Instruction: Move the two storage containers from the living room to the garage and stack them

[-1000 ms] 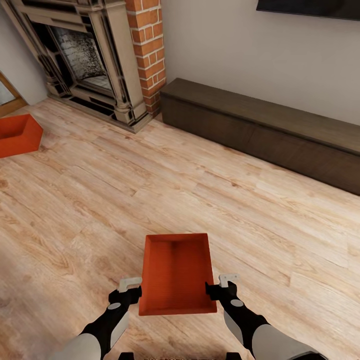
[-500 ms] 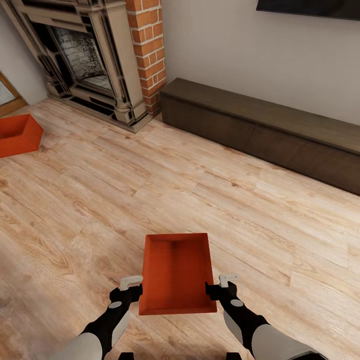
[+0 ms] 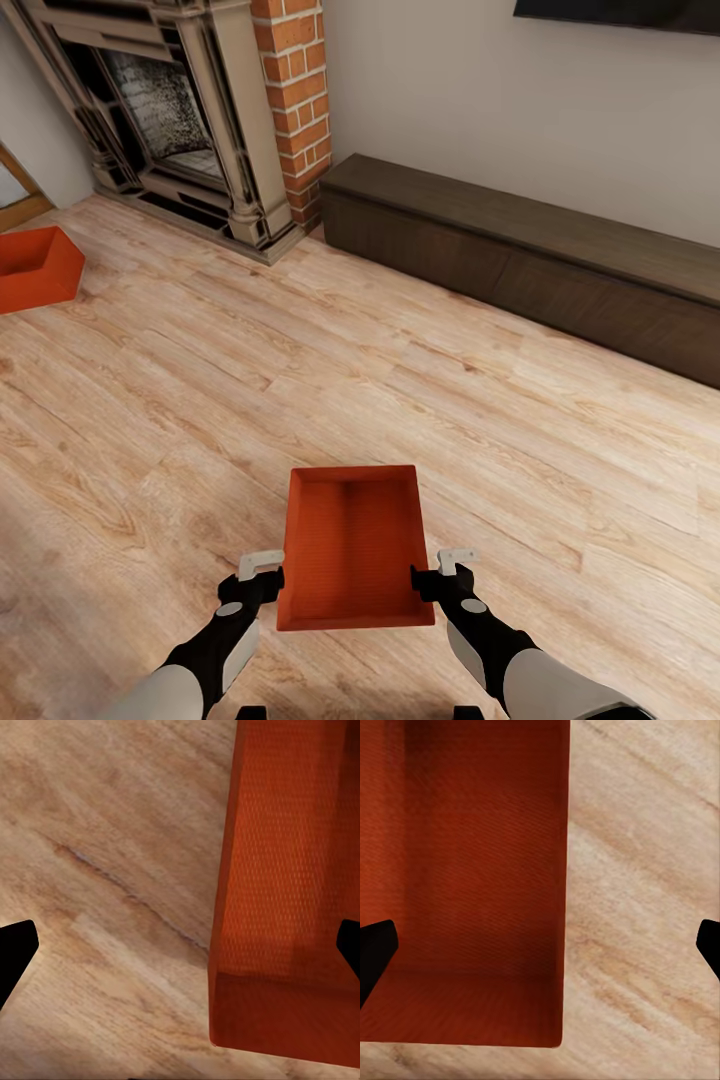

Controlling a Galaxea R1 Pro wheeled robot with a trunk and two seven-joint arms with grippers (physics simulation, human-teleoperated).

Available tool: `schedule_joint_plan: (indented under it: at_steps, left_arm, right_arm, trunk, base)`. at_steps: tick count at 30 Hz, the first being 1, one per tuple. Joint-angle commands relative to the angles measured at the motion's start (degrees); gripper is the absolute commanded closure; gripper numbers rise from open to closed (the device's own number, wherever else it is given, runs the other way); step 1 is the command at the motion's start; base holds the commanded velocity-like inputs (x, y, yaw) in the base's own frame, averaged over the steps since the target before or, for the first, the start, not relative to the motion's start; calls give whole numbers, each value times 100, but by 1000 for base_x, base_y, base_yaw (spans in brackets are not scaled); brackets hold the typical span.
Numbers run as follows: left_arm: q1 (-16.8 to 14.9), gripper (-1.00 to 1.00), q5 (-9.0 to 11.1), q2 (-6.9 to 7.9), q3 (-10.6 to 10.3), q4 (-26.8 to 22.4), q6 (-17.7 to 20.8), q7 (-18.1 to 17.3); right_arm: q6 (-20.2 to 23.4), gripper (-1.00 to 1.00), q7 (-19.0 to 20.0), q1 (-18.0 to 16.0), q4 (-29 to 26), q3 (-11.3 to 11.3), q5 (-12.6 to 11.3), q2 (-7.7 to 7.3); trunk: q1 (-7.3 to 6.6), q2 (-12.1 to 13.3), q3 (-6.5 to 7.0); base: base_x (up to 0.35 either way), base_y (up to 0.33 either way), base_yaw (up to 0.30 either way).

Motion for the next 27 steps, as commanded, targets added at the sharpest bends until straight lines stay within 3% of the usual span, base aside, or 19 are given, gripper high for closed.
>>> schedule_joint_plan:
  at_steps: [1,27]
  left_arm:
    - [-3,-100,39,-1,2,5,-23,9]
    - [-3,-100,30,1,0,-11,-22,9]
  right_arm:
    - [-22,-100,-24,-3,6,50,-59,-1]
    - [-97,-100,-20,-3,12,59,-53,-46]
  trunk:
    - [22,-43,-21]
    - [593,-1086,-488]
  base:
    - [0,0,0]
    - [0,0,0]
